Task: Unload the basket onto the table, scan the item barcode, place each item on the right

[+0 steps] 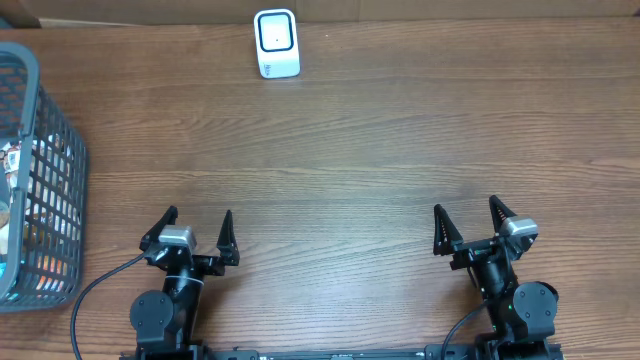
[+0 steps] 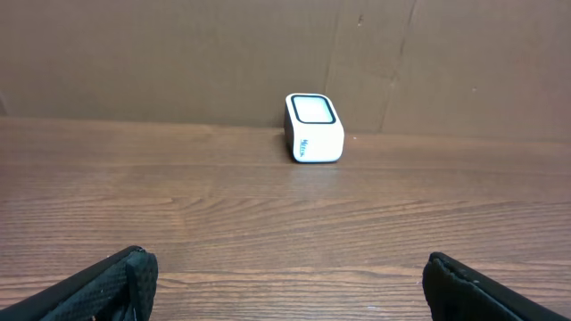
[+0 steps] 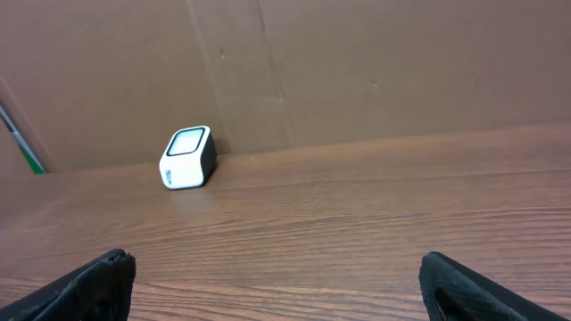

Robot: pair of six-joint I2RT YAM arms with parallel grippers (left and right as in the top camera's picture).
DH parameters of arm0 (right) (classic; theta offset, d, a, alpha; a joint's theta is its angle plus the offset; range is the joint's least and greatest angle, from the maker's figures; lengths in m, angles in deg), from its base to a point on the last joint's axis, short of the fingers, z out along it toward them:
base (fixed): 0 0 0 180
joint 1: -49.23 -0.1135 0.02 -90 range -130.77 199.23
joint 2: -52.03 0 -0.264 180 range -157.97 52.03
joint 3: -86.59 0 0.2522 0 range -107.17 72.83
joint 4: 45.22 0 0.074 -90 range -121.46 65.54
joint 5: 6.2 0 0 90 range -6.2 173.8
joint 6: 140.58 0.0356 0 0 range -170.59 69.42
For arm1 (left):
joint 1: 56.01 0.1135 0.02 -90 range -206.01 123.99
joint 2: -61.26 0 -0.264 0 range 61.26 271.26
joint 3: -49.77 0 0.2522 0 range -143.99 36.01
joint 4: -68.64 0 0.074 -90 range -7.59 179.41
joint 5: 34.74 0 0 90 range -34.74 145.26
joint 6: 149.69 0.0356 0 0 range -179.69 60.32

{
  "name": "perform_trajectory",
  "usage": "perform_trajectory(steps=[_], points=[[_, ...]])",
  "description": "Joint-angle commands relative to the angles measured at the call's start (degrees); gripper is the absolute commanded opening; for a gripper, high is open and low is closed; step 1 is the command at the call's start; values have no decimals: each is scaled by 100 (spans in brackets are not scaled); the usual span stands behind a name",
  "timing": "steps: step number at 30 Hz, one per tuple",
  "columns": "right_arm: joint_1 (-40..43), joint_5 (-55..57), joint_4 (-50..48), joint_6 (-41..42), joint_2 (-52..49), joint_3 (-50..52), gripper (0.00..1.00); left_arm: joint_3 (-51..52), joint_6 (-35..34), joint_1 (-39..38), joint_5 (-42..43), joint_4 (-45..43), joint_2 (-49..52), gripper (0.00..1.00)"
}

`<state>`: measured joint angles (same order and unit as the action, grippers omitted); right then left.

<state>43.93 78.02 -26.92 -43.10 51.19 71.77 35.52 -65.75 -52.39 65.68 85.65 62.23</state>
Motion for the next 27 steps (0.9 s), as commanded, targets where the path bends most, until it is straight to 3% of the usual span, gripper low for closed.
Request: perform_trajectory(steps=[1, 23, 27], points=[[13, -31, -28, 22, 68, 59, 100, 22, 7, -17, -50, 2, -72, 100], [13, -31, -28, 22, 68, 59, 100, 22, 11, -17, -59, 2, -72, 100], [13, -31, -28, 22, 68, 59, 100, 22, 92, -17, -369, 52, -72, 100]])
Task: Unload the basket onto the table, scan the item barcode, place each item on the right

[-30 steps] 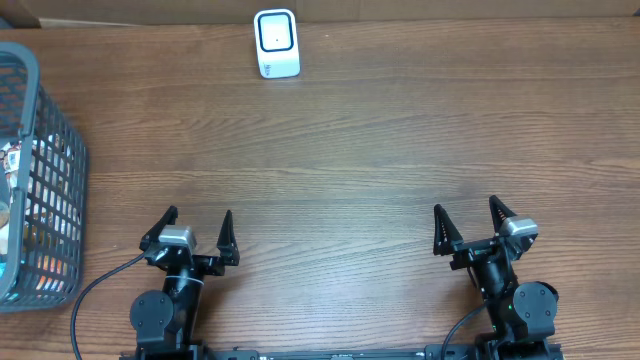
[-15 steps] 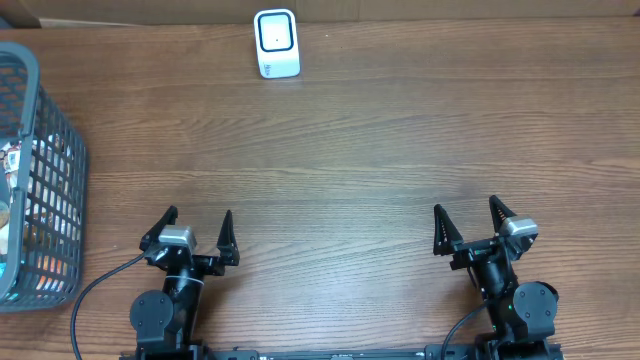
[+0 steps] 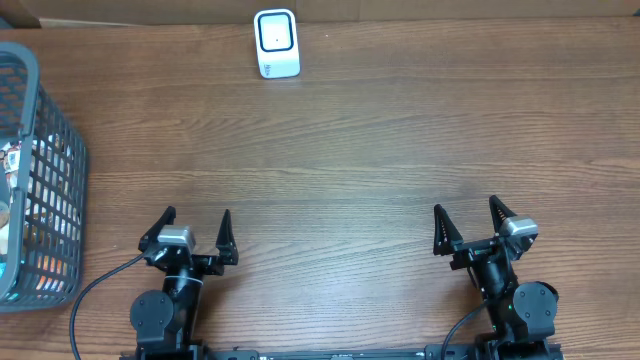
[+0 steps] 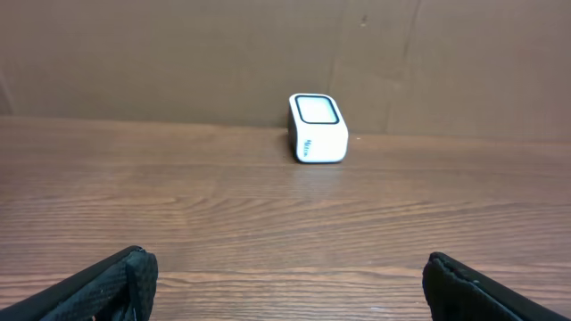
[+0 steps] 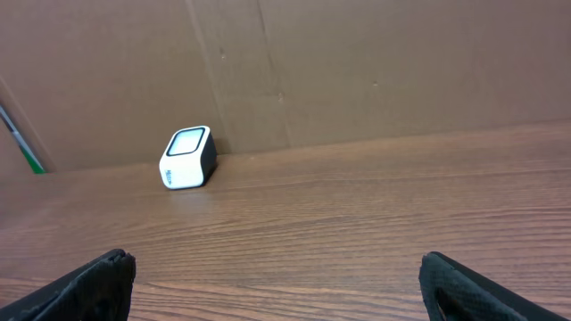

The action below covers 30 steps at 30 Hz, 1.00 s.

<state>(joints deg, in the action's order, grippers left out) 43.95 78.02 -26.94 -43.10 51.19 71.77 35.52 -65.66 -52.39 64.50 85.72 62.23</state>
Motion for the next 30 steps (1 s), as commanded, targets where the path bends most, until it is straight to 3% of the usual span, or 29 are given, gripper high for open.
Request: perform_trajectory(steps=[1, 18, 24, 30], points=[[11, -31, -26, 22, 68, 59, 100, 22, 83, -17, -251, 50, -72, 99], [11, -31, -26, 22, 68, 59, 100, -184, 61, -26, 118, 179, -70, 100], [11, -31, -26, 22, 68, 59, 100, -1270, 61, -26, 107, 1113, 164, 100], [11, -31, -26, 22, 68, 59, 100, -2503, 59, -26, 138, 1694, 1156, 100]])
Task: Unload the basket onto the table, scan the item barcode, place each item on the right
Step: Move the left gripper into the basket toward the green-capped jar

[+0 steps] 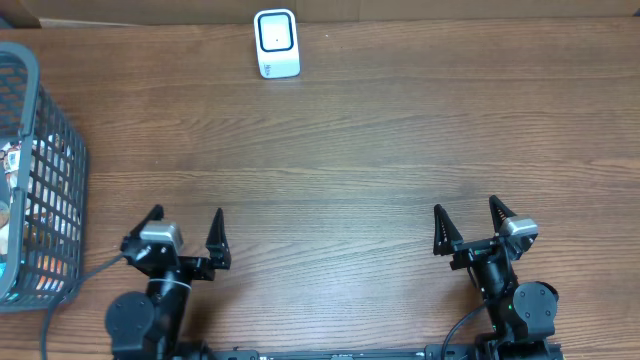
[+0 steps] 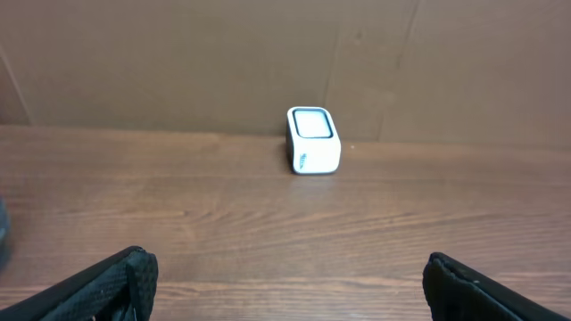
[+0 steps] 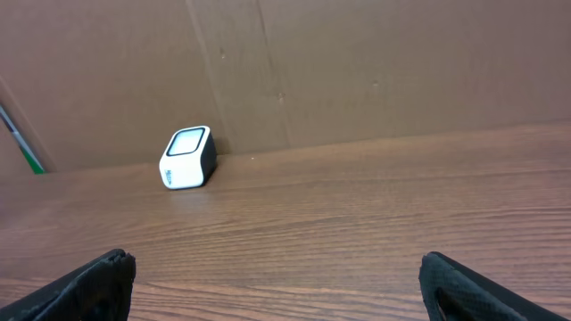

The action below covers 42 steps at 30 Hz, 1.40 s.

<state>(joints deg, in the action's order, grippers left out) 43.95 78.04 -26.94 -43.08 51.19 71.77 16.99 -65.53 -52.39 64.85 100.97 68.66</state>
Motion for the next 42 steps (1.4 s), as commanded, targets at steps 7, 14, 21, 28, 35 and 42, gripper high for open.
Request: perform_trajectory(steps=[7, 14, 21, 28, 35, 42], points=[[11, -33, -26, 20, 68, 59, 100, -2483, 50, -26, 498, 1220, 2260, 100], [11, -33, -26, 20, 68, 59, 100, -4522, 52, -26, 549, 3029, 3969, 100], [11, -33, -26, 20, 68, 59, 100, -6000, 72, -26, 538, 4382, 5077, 100], [11, -33, -26, 20, 68, 59, 100, -6048, 72, -28, 501, 4695, 5657, 100], [11, -33, -26, 20, 68, 59, 100, -6181, 61, -26, 485, 4728, 6164, 95], [11, -33, -26, 20, 68, 59, 100, -7132, -457, -20, -179, 4900, 6225, 86]])
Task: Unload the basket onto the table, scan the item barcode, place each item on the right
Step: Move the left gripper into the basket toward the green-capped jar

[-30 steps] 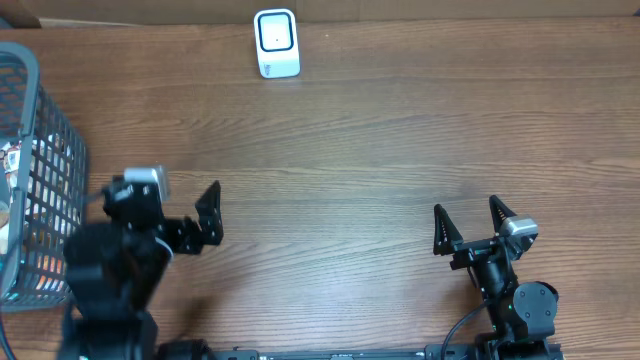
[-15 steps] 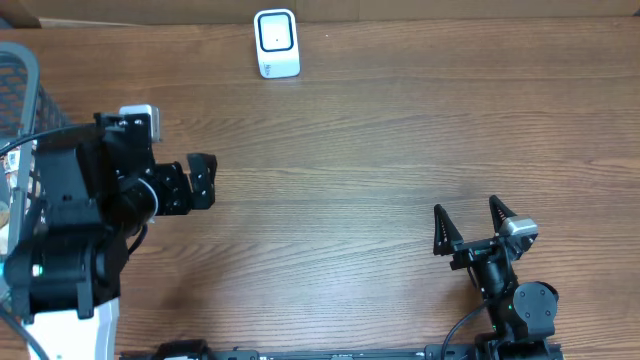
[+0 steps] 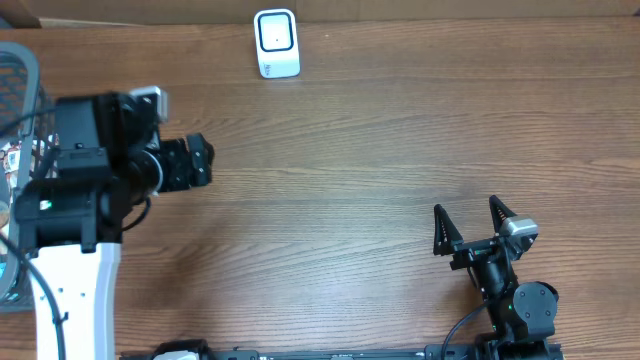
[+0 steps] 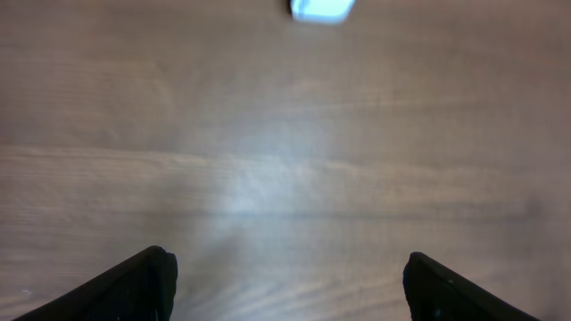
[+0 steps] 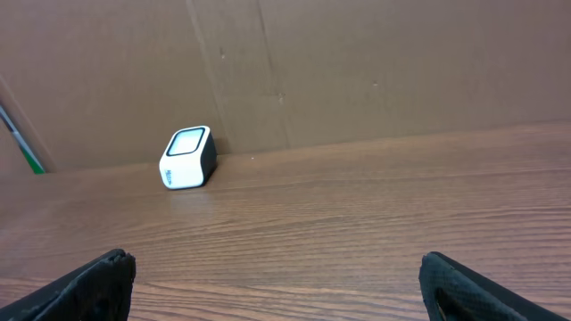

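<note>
The white scanner (image 3: 276,42) with a black-rimmed window stands at the table's far edge; it also shows in the right wrist view (image 5: 188,158) and, blurred, at the top of the left wrist view (image 4: 321,9). Packaged items (image 3: 12,160) lie inside the grey mesh basket (image 3: 25,62) at the far left, mostly hidden. My left gripper (image 3: 188,164) is raised above the table just right of the basket, open and empty, its fingers (image 4: 147,281) spread over bare wood. My right gripper (image 3: 470,225) rests open and empty near the front edge.
A brown cardboard wall (image 5: 357,71) closes off the back of the table. A thin green-tipped rod (image 5: 22,147) leans at the far left behind the scanner. The left arm's white link (image 3: 70,300) and body overhang the basket's right side.
My left arm has left its rest pose at the front left. It now stands raised and further back beside the basket, its camera looking down on the wood. The right arm has not moved.
Both grippers rested open at the front edge, facing the scanner. By 1.4 s ago the left arm had shifted a little to the left. Now it is lifted over the table's left part, still open and empty. The right has stayed put throughout.
</note>
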Robot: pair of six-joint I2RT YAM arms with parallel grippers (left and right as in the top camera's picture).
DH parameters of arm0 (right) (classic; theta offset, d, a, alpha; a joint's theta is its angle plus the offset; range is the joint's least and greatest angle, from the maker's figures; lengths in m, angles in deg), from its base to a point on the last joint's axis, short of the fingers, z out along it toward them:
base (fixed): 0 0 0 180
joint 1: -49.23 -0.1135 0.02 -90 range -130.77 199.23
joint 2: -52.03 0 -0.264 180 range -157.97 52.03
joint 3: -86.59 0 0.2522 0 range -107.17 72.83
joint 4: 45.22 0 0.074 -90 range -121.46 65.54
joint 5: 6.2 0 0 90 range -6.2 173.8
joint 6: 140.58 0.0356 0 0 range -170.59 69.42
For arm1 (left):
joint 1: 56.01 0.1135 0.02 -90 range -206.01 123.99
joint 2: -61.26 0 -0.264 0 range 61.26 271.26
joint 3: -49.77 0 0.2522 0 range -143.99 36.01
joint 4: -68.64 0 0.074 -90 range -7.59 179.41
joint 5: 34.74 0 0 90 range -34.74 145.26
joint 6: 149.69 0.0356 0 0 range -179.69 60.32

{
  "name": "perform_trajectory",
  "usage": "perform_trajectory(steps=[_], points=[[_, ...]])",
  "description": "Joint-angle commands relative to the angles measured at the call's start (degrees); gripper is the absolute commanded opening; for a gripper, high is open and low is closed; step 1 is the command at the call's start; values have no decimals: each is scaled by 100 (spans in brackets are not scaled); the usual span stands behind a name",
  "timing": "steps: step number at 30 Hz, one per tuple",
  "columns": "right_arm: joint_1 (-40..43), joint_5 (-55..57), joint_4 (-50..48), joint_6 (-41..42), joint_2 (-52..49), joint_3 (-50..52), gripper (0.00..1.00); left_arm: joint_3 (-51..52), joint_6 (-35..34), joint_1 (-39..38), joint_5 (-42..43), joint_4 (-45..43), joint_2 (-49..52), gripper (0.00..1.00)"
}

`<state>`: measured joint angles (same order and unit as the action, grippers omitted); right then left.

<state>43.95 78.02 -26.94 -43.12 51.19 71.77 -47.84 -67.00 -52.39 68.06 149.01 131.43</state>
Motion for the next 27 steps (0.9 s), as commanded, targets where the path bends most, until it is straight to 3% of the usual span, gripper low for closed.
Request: perform_trajectory(steps=[1, 8, 13, 20, 27], points=[[11, -31, -26, 24, 68, 59, 100, -850, -306, -20, -684, 164, -48, 87], [11, -31, -26, 24, 68, 59, 100, -2142, -804, 551, -1969, 498, -50, 98], [11, -31, -26, 24, 68, 59, 100, -2389, -1270, 1805, -2164, 431, -44, 100], [11, -28, -26, 24, 68, 59, 100, -2389, -2806, 3475, -2236, 492, 435, 98], [11, -31, -26, 24, 68, 59, 100, -2389, -2612, 3703, -2363, 170, 1504, 99]])
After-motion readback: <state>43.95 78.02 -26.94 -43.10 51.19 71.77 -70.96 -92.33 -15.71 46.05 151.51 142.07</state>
